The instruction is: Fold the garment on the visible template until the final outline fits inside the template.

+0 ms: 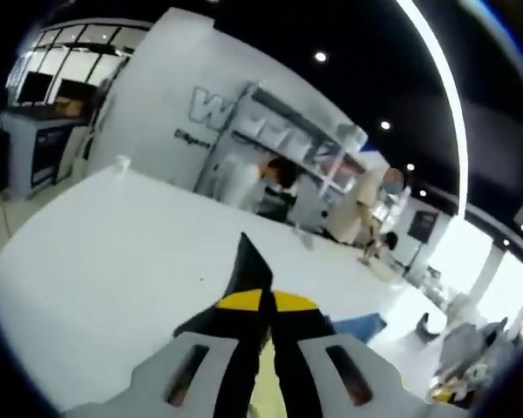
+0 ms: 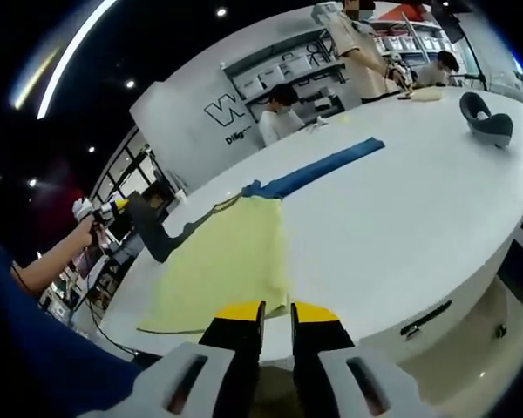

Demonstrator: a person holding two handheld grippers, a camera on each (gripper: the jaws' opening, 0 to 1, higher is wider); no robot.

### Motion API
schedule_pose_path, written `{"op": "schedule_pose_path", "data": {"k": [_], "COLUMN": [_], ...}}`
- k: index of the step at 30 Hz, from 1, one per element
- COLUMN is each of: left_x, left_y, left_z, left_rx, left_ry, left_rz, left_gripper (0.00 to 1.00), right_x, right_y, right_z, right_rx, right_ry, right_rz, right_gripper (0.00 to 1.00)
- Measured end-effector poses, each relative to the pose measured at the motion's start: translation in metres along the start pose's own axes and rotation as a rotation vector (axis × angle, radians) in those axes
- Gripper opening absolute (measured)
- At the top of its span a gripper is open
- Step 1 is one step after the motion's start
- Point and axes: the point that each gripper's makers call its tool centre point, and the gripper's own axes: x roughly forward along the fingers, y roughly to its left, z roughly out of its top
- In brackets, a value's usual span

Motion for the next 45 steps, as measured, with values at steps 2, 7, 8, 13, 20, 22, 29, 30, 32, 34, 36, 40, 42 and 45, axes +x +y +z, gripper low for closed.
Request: {"op": "schedule_pose_path", "data": {"k": [2,7,8,13,20,22,29,30,32,34,36,40,42,45], "left_x": [0.007,0.02,0.022,0.027,0.037,0.036,0.02,0.019,0.012,0.007,0.004,-0.001,-0.003,-0.004], "left_y": [-0.017,-0.058,-0.063,-0.101,-0.144,-0.154,-0.181,-0.183,-0.193,-0.2,-0.205,-0.214,-0.218,-0.22], "left_z": [0.001,0.001,0.0,-0.011,-0.044,-0.053,-0.101,-0.106,-0.123,-0.138,-0.146,-0.163,-0.169,-0.181], "left_rx": [0.018,0.063,0.067,0.114,0.164,0.17,0.254,0.259,0.279,0.287,0.294,0.309,0.315,0.34], "left_ry": [0.008,0.031,0.031,0.057,0.124,0.139,0.199,0.203,0.221,0.237,0.242,0.259,0.264,0.274], "left_rz": [-0.021,-0.07,-0.078,-0.135,-0.217,-0.232,-0.311,-0.322,-0.366,-0.383,-0.388,-0.404,-0.411,-0.414], "left_gripper": [0.0,0.0,0.0,0.0,0.0,0.0,0.0,0.0,0.0,0.0,0.0,0.0,0.0,0.0], "right_x": [-0.002,-0.006,-0.006,-0.008,-0.005,-0.004,0.0,0.0,0.001,0.002,0.002,0.002,0.002,0.002], "right_y": [-0.007,-0.02,-0.02,-0.028,-0.034,-0.034,-0.033,-0.033,-0.034,-0.036,-0.037,-0.04,-0.043,-0.043], "right_z": [-0.001,-0.006,-0.007,-0.01,-0.007,-0.008,-0.007,-0.008,-0.008,-0.009,-0.008,-0.007,-0.006,-0.007], "right_rx": [0.014,0.035,0.036,0.052,0.061,0.061,0.066,0.066,0.073,0.073,0.075,0.08,0.083,0.085], "right_ry": [-0.008,-0.013,-0.011,-0.012,-0.009,-0.007,-0.004,-0.003,0.002,0.006,0.006,0.004,0.003,0.003], "right_rz": [-0.002,0.008,0.01,0.014,0.019,0.022,0.028,0.029,0.029,0.029,0.029,0.027,0.027,0.029], "right_gripper": [0.06,0.05,0.05,0.05,0.04,0.04,0.03,0.03,0.03,0.03,0.02,0.02,0.02,0.02]}}
